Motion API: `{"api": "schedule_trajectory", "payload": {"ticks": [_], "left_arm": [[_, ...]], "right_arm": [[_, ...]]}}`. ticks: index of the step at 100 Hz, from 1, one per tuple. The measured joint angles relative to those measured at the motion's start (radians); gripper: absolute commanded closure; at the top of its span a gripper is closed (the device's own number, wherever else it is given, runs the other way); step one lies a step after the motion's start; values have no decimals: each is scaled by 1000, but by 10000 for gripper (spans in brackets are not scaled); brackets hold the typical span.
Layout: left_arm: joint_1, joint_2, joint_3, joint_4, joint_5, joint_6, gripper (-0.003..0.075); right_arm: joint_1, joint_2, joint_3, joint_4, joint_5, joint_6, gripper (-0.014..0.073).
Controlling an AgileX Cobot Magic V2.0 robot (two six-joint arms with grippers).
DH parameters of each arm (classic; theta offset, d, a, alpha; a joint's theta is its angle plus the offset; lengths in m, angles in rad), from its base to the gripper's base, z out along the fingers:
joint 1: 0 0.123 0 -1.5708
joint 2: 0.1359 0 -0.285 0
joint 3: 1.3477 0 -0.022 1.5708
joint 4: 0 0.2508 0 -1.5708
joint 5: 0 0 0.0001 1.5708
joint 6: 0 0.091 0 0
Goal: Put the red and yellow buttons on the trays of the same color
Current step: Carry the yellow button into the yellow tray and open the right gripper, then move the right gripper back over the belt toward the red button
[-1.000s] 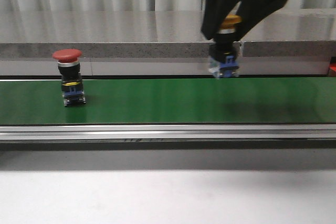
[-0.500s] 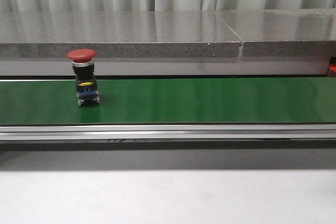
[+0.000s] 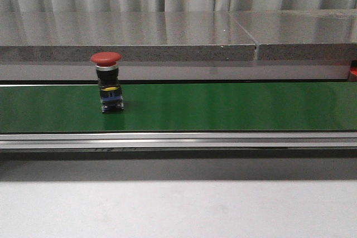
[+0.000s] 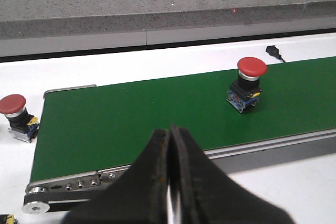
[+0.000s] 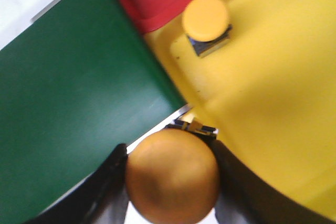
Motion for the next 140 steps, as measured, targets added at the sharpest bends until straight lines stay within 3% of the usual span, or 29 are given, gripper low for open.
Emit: {"api": "schedule_trajectory", "payload": {"ticks": [24, 86, 96, 108, 113, 140], "left_arm": [[0, 0, 0, 0, 0, 0, 741], [0, 0, 0, 0, 0, 0, 741], [0, 0, 0, 0, 0, 0, 741], [0, 0, 0, 0, 0, 0, 741], [0, 0, 0, 0, 0, 0, 741], [0, 0, 0, 0, 0, 0, 741]], "right_arm": [[-120, 56, 35, -3, -78, 57, 444], [-126, 350, 37, 7, -264, 84, 437], [-126, 376, 37, 13, -269, 84, 352], [-126, 385, 37, 15, -278, 84, 126], [-126, 385, 37, 15, -278, 84, 70], [-126, 353, 37, 15, -278, 84, 52]]}}
